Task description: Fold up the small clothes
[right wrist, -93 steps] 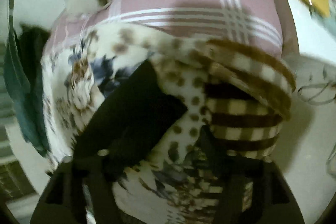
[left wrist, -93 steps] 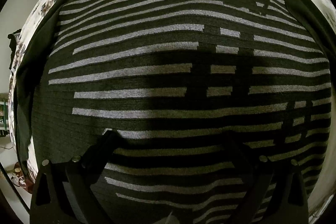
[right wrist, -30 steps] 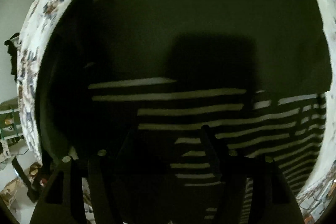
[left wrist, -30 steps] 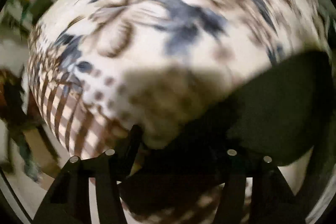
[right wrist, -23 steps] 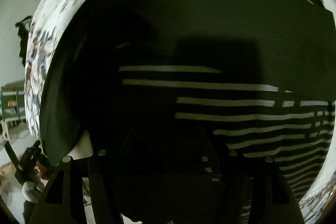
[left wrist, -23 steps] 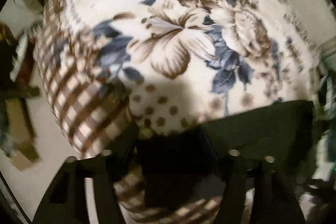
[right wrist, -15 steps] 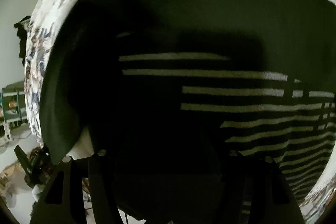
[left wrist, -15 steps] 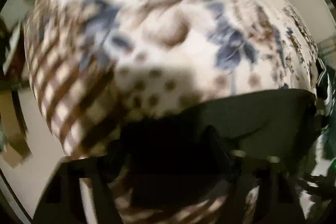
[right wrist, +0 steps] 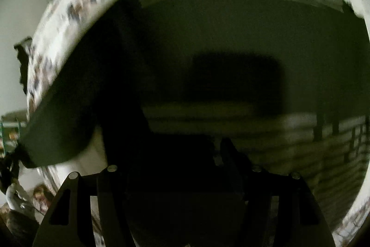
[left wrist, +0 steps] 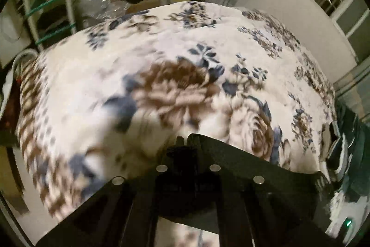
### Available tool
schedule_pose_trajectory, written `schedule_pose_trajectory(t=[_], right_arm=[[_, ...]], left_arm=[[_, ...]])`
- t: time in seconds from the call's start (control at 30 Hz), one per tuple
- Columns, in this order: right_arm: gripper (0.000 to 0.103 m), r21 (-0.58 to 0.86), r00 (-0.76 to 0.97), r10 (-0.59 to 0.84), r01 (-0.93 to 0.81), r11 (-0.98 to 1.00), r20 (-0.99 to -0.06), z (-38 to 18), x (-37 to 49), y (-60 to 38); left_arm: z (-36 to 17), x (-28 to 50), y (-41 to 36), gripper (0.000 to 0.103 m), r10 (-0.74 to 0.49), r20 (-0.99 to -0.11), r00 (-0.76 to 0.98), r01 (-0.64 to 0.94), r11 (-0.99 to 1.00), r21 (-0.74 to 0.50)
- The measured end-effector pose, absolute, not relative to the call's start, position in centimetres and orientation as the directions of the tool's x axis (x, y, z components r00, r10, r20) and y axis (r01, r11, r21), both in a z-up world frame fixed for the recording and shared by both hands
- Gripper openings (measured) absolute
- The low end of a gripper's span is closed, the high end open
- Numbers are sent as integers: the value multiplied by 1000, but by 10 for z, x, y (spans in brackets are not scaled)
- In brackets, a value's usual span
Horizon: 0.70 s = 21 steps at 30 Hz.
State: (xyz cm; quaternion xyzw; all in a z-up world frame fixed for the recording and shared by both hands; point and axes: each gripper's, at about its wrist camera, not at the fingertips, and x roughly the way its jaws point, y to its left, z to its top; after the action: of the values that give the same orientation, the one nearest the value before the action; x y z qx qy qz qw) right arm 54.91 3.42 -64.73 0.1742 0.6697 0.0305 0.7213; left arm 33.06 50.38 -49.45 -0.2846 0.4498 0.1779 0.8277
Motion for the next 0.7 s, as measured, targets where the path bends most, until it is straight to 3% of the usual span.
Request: schedule_pose_trajectory(t=[0.23,0.37,0.43,0.5,0.57,0.63,0.7], right_arm=[[67,522,171,494,350,778,-852,-689,630,61],[67,667,138,660,299,683,-738,-684,630,110],[67,682,147,676,314,660,-722,-675,619,100],[67,648,167,632,319,691,-756,-664,612,84],[67,530,173,501,299,793,-848,-650,602,55],[67,363,151,333,285,887,-931,-641,594,26],[75,173,115,146,285,943,-983,-636,585,-7]], left_arm=[[-503,365,503,4,31,-868,496,-510,820,-262],[-499,358,504,4,32,-875,484,-526,809,-261],[-492,355,501,4,35,-876,480,-529,809,-257],[-480,353,495,4,37,-876,480,-528,810,-255],[-464,354,480,4,40,-876,481,-518,819,-247],[-444,356,457,4,21,-866,499,-493,829,-264],[-425,364,421,4,-4,-859,511,-449,852,-271]])
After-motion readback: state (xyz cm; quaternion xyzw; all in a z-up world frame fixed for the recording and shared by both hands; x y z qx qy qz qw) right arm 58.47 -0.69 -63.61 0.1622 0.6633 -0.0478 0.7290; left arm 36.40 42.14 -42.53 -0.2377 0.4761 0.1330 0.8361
